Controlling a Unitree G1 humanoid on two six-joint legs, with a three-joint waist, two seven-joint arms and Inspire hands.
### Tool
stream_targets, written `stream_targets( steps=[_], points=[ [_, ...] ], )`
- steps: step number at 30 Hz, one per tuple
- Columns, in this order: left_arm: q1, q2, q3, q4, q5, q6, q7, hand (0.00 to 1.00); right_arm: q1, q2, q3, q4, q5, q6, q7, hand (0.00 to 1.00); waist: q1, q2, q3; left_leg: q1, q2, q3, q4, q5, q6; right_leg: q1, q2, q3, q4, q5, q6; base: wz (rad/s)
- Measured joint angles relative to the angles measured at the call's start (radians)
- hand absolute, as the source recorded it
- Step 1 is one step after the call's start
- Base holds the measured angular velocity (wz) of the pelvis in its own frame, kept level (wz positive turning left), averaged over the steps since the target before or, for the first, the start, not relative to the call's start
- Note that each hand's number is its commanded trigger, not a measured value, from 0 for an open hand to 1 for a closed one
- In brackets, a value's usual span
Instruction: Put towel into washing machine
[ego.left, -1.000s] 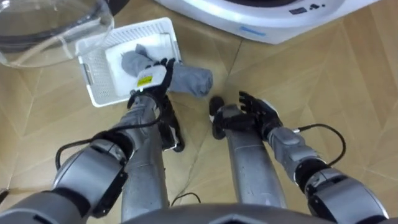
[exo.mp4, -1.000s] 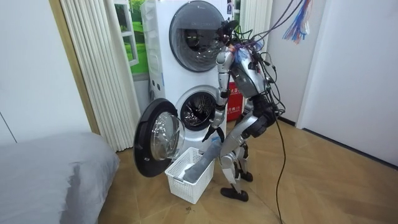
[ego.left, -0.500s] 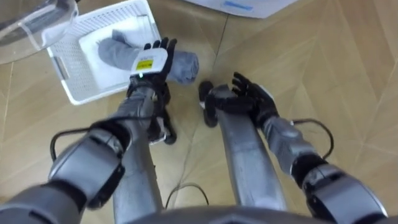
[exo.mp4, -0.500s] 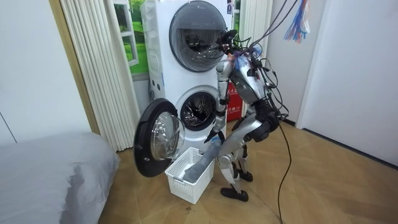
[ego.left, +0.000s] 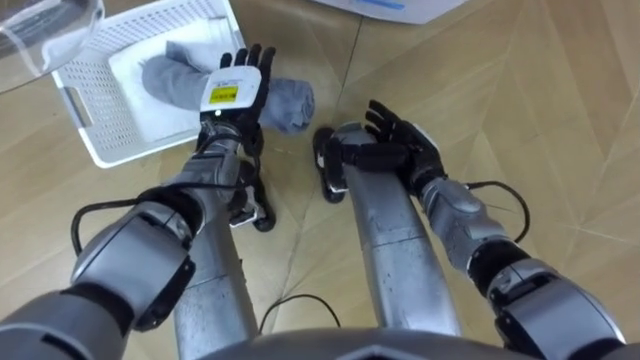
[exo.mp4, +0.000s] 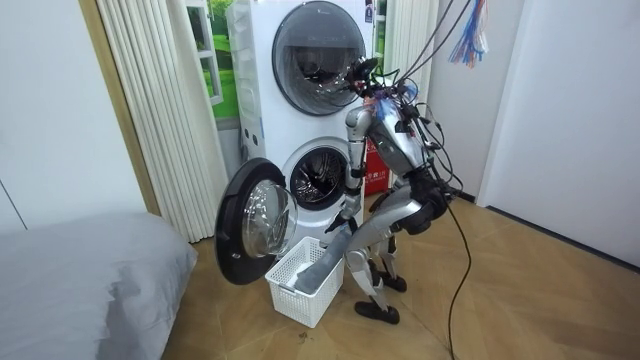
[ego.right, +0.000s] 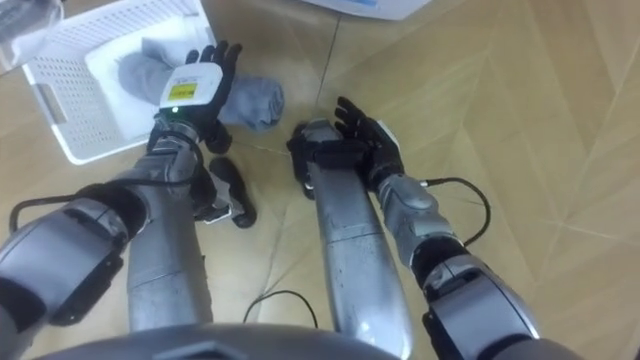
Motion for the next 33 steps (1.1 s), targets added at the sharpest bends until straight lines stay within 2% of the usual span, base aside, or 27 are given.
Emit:
stream_targets(
  steps=[4, 6, 9, 23, 29, 32, 33],
  points=[
    [-0.003, 0.009, 0.000, 0.012, -0.001, -0.001, 0.000, 1.00, -0.011, -0.001, 0.015, 0.003, 0.024, -0.003, 0.027, 0.00, -0.003, -0.008, 0.0013, -0.021, 0.013, -0.008, 0.039, -0.019, 0.002, -0.016, 0.005, -0.010, 0.024, -0.009, -0.004, -0.09],
    [-0.012, 0.008, -0.003, 0.028, -0.002, 0.000, 0.000, 1.00, -0.028, -0.001, 0.029, 0.014, 0.031, -0.002, 0.033, 0.00, -0.015, -0.010, 0.0022, -0.027, 0.010, -0.008, 0.053, -0.028, 0.004, -0.022, -0.001, -0.010, 0.042, -0.019, -0.002, 0.02],
    [-0.032, 0.013, -0.018, 0.032, -0.002, 0.004, 0.001, 1.00, -0.048, 0.002, 0.029, 0.041, 0.039, 0.000, 0.047, 0.00, -0.013, -0.012, 0.0034, -0.035, 0.014, -0.009, 0.066, -0.035, 0.007, -0.031, 0.002, -0.010, 0.048, -0.021, -0.001, -0.05],
    [-0.046, 0.022, -0.048, 0.056, -0.003, 0.004, 0.002, 1.00, -0.074, 0.006, 0.050, 0.079, 0.073, 0.001, 0.048, 0.00, -0.012, -0.014, 0.0041, -0.036, 0.013, -0.009, 0.064, -0.041, 0.012, -0.031, 0.002, -0.010, 0.044, -0.027, 0.002, 0.00],
    [-0.040, 0.023, -0.047, 0.055, -0.003, 0.005, -0.003, 1.00, -0.067, 0.005, 0.050, 0.079, 0.090, 0.007, 0.041, 0.00, -0.014, -0.015, 0.0034, -0.023, 0.001, -0.023, 0.068, -0.042, 0.010, -0.015, 0.003, -0.011, 0.045, -0.027, 0.002, 0.00],
    [-0.015, 0.020, -0.046, 0.052, -0.013, -0.003, 0.000, 1.00, -0.054, 0.005, 0.053, 0.088, 0.081, 0.009, 0.023, 0.00, -0.013, -0.016, 0.0028, 0.022, -0.001, -0.024, 0.051, -0.042, 0.010, 0.031, 0.004, -0.011, 0.028, -0.027, 0.003, 0.00],
    [-0.002, 0.022, -0.046, 0.053, -0.024, -0.015, 0.001, 1.00, -0.047, 0.006, 0.058, 0.103, 0.080, 0.009, 0.020, 0.00, -0.012, -0.016, 0.0028, 0.052, -0.002, -0.025, 0.034, -0.041, 0.009, 0.063, 0.004, -0.013, 0.009, -0.026, 0.005, 0.00]
  ],
)
